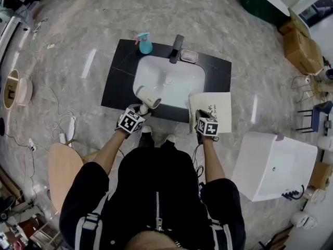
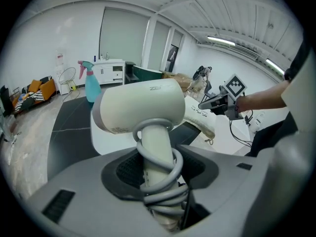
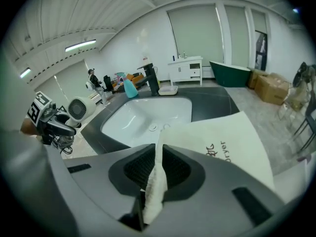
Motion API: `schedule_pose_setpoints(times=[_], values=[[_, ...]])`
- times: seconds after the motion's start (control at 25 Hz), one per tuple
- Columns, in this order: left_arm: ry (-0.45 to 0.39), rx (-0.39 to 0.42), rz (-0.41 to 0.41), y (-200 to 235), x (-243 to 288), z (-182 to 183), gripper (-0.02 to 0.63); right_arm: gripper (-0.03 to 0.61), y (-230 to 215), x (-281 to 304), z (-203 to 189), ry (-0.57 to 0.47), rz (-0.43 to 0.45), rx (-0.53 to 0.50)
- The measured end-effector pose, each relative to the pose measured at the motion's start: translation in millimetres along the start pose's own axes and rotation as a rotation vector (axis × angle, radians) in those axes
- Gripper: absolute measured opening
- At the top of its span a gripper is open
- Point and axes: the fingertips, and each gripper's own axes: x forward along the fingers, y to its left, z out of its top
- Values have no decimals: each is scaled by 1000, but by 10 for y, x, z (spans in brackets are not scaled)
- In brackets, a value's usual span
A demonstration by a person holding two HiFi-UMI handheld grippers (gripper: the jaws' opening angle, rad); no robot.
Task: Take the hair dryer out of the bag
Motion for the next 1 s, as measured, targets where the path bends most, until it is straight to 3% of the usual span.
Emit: schedule_pose_setpoints(times=[0.16, 0.64, 1.0], values=[[-44, -1, 14, 89, -13, 211, 219, 9, 32, -94, 178, -73, 3, 0], [-235, 21, 95, 250, -256, 1001, 219, 9, 267, -397, 660, -224, -21, -81], [-376, 44, 113, 177, -564, 1462, 219, 9, 464, -866, 1249, -429, -17, -105]])
